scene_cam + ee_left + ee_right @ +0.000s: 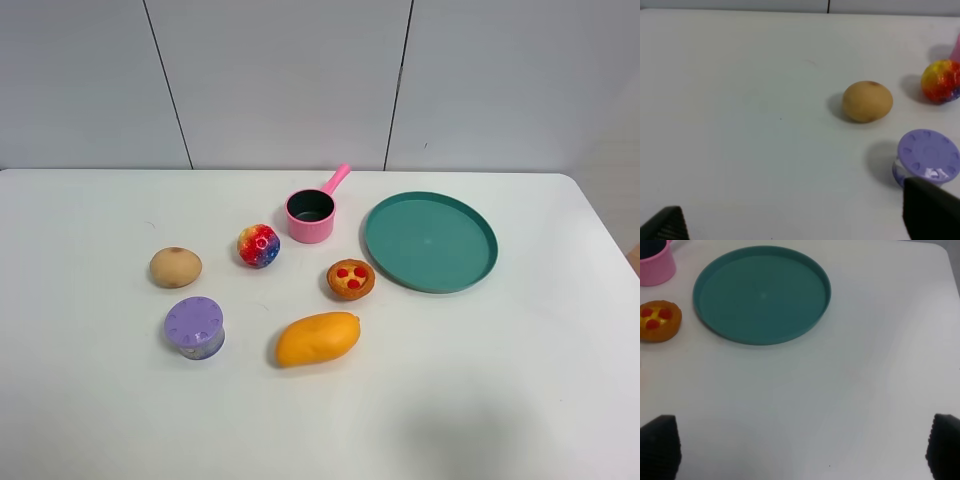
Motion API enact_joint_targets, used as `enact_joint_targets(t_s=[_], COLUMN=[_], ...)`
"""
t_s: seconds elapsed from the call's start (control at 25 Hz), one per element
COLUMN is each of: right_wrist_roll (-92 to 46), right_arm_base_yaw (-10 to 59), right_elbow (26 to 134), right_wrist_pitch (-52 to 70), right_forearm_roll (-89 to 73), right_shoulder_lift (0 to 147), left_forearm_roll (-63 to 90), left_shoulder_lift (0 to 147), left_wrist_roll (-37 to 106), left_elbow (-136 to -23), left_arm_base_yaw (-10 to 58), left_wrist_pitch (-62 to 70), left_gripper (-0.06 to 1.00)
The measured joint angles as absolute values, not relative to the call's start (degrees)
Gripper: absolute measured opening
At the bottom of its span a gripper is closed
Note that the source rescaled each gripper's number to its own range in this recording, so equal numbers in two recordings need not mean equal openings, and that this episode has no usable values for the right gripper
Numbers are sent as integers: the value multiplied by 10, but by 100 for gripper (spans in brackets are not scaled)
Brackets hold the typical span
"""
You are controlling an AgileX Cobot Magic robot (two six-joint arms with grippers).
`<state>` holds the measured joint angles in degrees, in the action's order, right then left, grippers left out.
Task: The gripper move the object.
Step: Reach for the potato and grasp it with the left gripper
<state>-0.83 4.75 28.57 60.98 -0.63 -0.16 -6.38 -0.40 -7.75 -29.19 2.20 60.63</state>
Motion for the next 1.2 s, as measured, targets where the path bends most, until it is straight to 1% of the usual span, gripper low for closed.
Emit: enact_joint_targets(t_s=[0.04,1.08,1.2], right_wrist_roll=[-8,-8,-8], right_arm_base_yaw=[47,47,47], right_elbow=[286,286,286], right_wrist_pitch=[610,610,610], right_forearm_roll=[-6,-6,-6], right_shoulder_lift=[-2,-2,-2], left_forearm_roll=[-64,-63,-60], left_shoulder_lift=[-4,-4,26], left_wrist_roll=[-77,-79,-97], left_elbow=[-292,-292,-304], left_arm_base_yaw=[22,22,22], left_wrist_pitch=[606,606,605], left_gripper=[87,87,87])
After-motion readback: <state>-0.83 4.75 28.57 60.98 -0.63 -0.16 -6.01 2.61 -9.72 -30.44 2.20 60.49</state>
